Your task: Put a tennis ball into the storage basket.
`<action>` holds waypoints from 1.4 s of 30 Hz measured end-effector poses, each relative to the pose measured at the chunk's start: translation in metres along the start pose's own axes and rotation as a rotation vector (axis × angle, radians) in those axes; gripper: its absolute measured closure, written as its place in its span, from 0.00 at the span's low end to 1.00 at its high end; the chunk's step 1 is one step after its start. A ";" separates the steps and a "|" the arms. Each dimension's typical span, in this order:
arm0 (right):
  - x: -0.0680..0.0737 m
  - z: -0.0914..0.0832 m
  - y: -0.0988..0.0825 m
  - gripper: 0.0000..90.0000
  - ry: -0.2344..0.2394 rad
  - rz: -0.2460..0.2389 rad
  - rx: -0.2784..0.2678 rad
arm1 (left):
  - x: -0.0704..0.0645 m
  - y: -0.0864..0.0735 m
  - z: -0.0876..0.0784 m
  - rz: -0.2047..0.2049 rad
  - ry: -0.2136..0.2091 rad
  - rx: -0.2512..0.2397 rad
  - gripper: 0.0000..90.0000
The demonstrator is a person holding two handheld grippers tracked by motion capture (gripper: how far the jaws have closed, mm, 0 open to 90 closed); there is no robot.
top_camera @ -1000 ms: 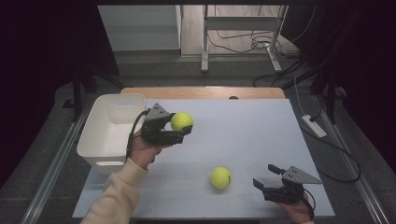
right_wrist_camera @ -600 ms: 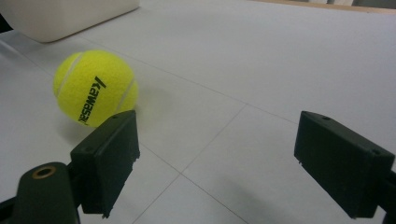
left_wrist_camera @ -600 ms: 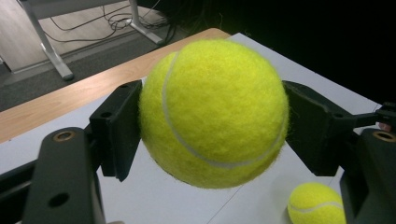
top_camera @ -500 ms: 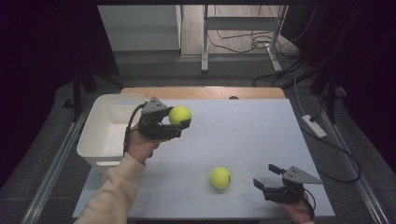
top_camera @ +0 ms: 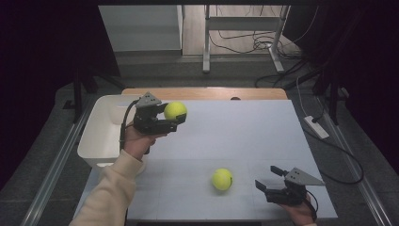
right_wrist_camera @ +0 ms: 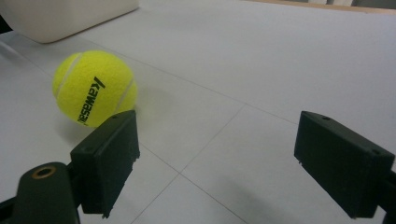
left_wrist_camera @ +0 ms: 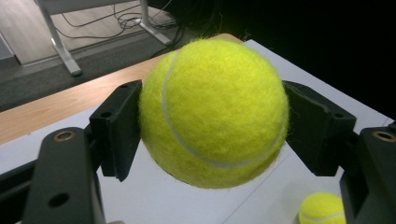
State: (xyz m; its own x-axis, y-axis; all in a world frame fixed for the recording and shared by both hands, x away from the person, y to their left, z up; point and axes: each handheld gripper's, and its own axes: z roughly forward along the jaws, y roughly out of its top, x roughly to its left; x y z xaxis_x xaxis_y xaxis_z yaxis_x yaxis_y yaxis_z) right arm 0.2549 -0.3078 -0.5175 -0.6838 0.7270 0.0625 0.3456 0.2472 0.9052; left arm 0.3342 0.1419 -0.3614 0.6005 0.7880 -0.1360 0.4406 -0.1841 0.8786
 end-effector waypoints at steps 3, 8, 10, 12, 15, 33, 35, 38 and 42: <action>0.000 0.000 0.000 0.15 -0.002 0.001 -0.002 | 0.004 0.000 -0.002 -0.005 0.009 -0.001 0.30; 0.000 0.000 0.000 0.15 -0.003 0.000 -0.001 | 0.008 0.001 -0.005 -0.008 0.024 -0.004 0.30; 0.000 0.000 0.000 0.15 -0.003 -0.001 -0.001 | 0.011 0.002 -0.007 -0.013 0.030 -0.008 0.30; 0.000 0.000 0.000 0.15 -0.003 -0.001 0.000 | 0.012 0.002 -0.008 -0.016 0.032 -0.008 0.30; 0.000 0.000 0.000 0.15 -0.004 -0.002 0.001 | 0.016 0.003 -0.009 -0.023 0.040 -0.010 0.30; 0.000 0.000 0.000 0.15 -0.003 -0.006 0.002 | 0.037 0.007 -0.017 -0.061 0.085 -0.020 0.30; 0.000 0.000 0.000 0.15 -0.003 -0.006 0.002 | 0.039 0.007 -0.018 -0.066 0.088 -0.024 0.30; 0.000 0.000 0.000 0.15 -0.002 -0.005 0.001 | 0.042 0.008 -0.021 -0.073 0.100 -0.026 0.30; 0.000 0.000 0.000 0.15 -0.002 -0.005 0.002 | 0.045 0.010 -0.023 -0.076 0.109 -0.030 0.30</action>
State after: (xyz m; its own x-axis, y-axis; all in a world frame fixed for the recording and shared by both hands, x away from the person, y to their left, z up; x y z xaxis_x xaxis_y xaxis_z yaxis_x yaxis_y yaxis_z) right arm 0.2549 -0.3073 -0.5180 -0.6845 0.7267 0.0574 0.3432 0.2518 0.9049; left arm 0.3501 0.1891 -0.3484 0.4892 0.8585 -0.1535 0.4606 -0.1049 0.8814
